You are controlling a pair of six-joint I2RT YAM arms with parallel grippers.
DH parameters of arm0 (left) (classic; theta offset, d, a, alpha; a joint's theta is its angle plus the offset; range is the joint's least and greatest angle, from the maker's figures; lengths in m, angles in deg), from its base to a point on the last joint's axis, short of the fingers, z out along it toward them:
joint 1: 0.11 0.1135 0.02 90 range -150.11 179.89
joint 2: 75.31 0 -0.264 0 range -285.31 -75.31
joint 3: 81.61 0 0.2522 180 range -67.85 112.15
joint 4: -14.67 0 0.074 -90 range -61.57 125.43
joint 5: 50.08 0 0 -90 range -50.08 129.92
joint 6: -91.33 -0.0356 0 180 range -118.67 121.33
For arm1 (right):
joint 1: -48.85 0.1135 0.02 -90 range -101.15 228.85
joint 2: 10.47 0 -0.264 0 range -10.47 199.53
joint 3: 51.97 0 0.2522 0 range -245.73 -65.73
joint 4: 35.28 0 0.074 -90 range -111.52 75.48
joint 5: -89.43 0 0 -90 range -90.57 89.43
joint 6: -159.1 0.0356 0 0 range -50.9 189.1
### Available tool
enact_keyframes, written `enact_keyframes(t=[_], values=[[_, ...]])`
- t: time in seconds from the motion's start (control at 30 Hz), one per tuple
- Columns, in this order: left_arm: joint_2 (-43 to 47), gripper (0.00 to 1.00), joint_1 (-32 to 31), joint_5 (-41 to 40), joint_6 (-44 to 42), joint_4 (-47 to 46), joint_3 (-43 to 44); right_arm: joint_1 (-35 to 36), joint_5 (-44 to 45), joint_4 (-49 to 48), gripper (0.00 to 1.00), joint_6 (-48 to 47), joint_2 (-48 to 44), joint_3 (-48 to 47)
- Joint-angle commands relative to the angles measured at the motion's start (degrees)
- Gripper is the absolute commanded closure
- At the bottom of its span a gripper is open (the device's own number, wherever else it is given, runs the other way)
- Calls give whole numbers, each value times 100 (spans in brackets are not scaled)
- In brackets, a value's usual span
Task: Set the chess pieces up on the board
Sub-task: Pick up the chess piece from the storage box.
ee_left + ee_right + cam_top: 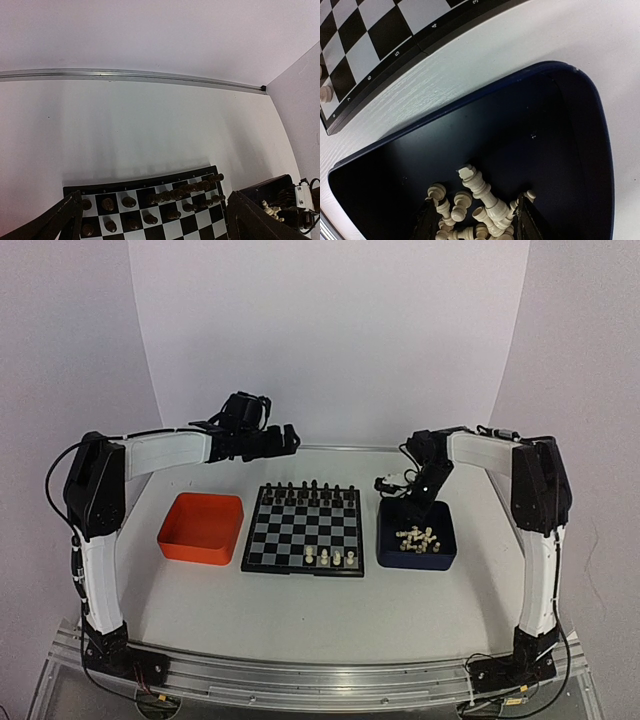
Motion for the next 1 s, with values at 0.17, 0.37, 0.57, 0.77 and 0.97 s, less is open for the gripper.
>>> enact_keyframes(t=[0.17, 0.37, 0.57, 0.77, 0.97], values=[[205, 0, -5, -62, 85, -193, -112, 22, -7, -31, 51, -288, 283, -225], [203, 0, -5, -76, 60, -181, -122, 46, 74, -122, 53, -286, 336, -144], [236, 0, -8, -79, 60, -169, -164, 68, 218, -216, 55, -348, 378, -56], [327, 0, -5, -87, 84, -239, -297, 75, 250, -300, 56, -390, 405, 64], [354, 0, -5, -96, 109, -248, -358, 88, 381, -347, 57, -450, 425, 132]])
